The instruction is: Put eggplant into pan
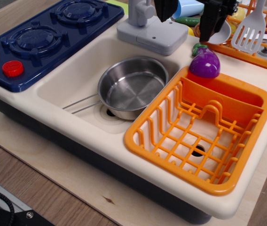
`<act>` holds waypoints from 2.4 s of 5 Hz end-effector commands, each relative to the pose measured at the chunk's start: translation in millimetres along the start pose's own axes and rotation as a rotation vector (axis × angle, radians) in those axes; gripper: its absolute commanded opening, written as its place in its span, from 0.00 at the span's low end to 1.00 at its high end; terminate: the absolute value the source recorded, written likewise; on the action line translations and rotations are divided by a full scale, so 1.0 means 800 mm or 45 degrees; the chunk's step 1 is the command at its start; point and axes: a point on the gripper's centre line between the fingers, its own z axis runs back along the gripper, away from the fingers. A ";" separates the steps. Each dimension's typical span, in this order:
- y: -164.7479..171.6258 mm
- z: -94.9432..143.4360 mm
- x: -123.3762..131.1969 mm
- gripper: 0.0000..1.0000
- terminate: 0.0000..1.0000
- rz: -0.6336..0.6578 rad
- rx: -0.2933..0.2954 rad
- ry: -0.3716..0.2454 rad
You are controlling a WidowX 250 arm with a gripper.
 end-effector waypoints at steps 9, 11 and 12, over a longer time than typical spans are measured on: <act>-0.021 -0.072 0.028 1.00 0.00 0.305 -0.110 -0.098; -0.020 -0.089 0.015 0.00 0.00 0.237 -0.066 -0.094; -0.020 -0.080 0.013 0.00 0.00 0.218 -0.044 -0.075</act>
